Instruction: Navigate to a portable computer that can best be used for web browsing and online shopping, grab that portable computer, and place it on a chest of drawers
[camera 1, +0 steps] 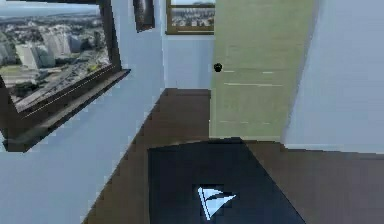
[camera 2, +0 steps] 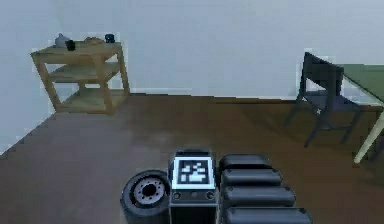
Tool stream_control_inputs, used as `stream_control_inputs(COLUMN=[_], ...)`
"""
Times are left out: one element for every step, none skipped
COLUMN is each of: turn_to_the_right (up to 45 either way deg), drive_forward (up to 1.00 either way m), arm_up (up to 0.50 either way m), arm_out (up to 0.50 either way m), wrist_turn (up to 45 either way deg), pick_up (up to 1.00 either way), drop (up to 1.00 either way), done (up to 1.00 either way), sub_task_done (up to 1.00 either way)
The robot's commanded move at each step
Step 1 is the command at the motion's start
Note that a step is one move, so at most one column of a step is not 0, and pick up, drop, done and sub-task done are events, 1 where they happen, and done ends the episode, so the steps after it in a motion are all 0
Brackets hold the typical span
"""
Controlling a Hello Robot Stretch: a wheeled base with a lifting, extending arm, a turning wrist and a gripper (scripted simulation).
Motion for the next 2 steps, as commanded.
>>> stream_control_inputs(turn_to_the_right=[0.0, 0.0], drive_forward=[1.0, 1.0], arm_up=[0.0, 0.0], arm_out=[0.0, 0.0], wrist_turn=[0.0, 0.0], pick_up=[0.0, 0.0], drop=[0.0, 0.0], done=[0.0, 0.0], sub_task_done=[0.0, 0.0])
